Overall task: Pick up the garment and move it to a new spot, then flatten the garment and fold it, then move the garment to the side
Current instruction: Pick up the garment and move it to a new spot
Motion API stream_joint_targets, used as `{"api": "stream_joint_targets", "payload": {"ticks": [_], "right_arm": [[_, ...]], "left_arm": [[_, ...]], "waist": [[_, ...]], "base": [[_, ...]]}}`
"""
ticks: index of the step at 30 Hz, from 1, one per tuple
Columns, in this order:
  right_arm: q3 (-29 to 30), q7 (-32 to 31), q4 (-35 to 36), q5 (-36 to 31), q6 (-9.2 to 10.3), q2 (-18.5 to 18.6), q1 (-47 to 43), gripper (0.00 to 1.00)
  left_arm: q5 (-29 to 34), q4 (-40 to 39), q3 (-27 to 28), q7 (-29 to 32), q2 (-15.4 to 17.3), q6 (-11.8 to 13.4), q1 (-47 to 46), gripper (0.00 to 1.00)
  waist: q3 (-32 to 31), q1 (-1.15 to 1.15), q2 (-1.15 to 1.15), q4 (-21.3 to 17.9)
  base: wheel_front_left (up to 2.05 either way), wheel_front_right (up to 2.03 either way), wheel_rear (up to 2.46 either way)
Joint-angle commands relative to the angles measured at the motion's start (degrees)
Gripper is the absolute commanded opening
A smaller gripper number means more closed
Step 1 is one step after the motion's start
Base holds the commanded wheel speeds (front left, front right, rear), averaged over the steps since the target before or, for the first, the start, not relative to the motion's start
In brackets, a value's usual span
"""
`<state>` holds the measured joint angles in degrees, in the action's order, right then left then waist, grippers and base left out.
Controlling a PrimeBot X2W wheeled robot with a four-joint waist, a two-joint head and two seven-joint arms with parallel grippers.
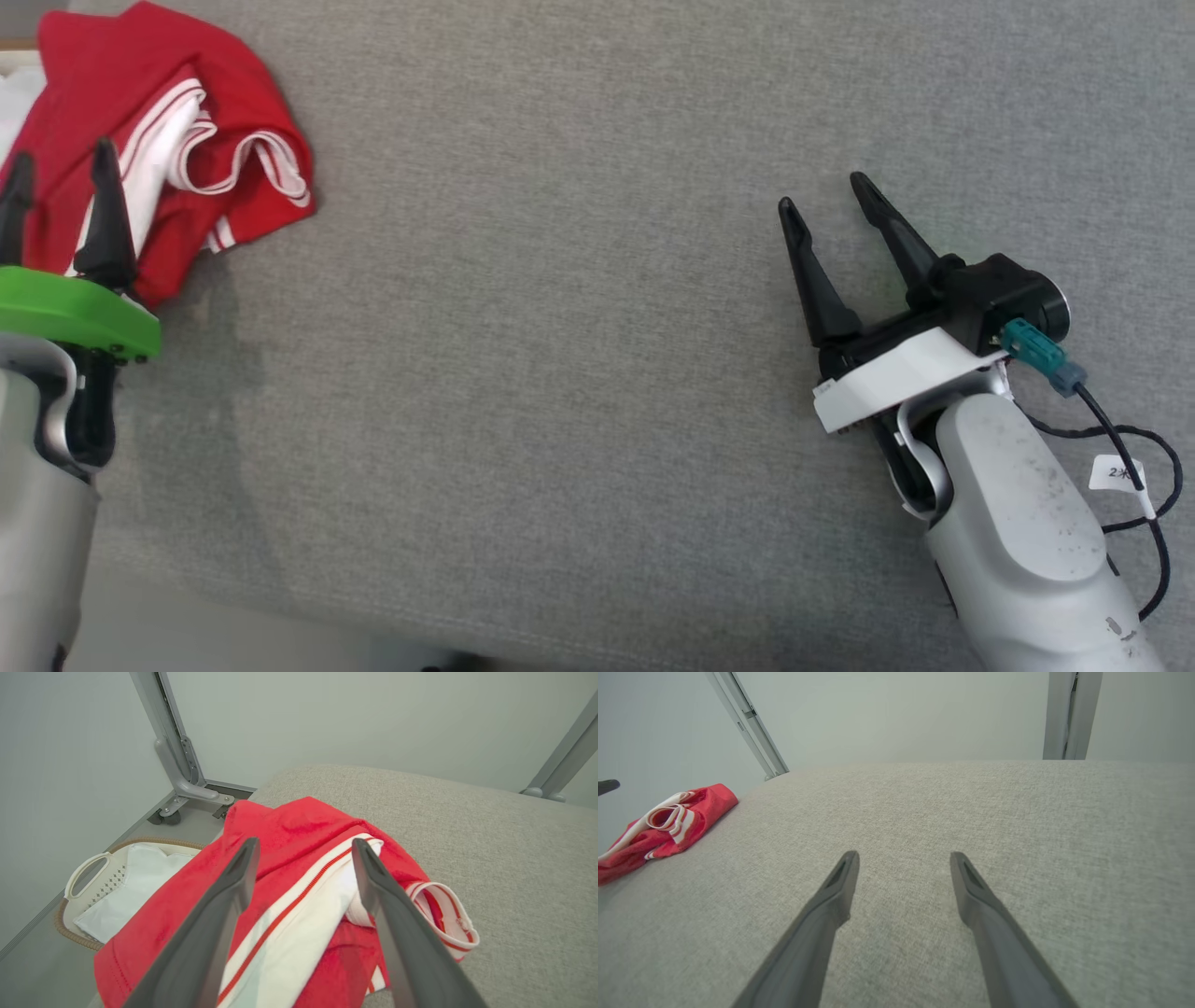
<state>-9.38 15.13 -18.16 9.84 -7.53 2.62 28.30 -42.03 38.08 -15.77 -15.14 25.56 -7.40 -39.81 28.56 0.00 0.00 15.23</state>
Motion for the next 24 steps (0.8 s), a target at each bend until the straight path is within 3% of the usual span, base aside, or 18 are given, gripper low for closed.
{"api": "stream_joint_targets", "payload": {"ticks": [1, 7, 12, 13, 14, 15, 24], "right_arm": [[0.51, -0.01, -0.18, -0.46, 0.09, 0.56, 0.25, 1.00], [1.48, -0.03, 0.37, -1.21, 0.11, 0.70, -0.01, 1.00], [2.71, -0.08, 0.15, -0.55, 0.12, 0.80, -1.23, 1.00], [2.79, -0.08, 0.04, -0.47, 0.12, 0.78, -1.53, 1.00], [2.77, -0.08, -0.06, -0.37, 0.12, 0.74, -1.72, 1.00], [2.82, -0.08, -0.21, -0.18, 0.12, 0.71, -1.91, 1.00], [3.06, -0.02, -0.70, 1.84, 0.10, 0.46, -3.79, 1.00]], "left_arm": [[-2.04, 1.23, -1.51, 0.02, 1.20, -0.13, -1.64, 1.00], [-13.05, 7.64, -7.47, 4.76, 3.98, -0.14, -4.92, 1.00], [-17.25, 12.82, -10.93, 8.14, 3.87, -0.08, -5.12, 1.00], [-17.74, 13.79, -11.90, 8.76, 3.52, -0.08, -4.76, 0.87], [-18.07, 14.25, -12.60, 8.92, 3.32, -0.08, -4.49, 0.30], [-18.62, 14.71, -13.30, 8.69, 3.17, -0.08, -4.11, 0.00], [-18.70, 10.34, -17.08, 0.70, 6.82, -0.08, -5.92, 0.00]], "waist": [[3.19, 0.00, 0.00, -3.19], [4.32, 0.00, 0.00, -4.97], [3.73, 0.00, 0.00, -5.56], [3.37, 0.00, 0.00, -5.58], [3.07, 0.00, 0.00, -5.61], [2.53, 0.00, 0.00, -5.64], [-3.21, 0.00, 0.00, -6.19]], "base": [[0.00, 0.00, 0.00], [0.00, 0.00, 0.00], [0.00, 0.00, 0.00], [0.00, 0.00, 0.00], [0.00, 0.00, 0.00], [0.00, 0.00, 0.00], [0.00, 0.00, 0.00]]}}
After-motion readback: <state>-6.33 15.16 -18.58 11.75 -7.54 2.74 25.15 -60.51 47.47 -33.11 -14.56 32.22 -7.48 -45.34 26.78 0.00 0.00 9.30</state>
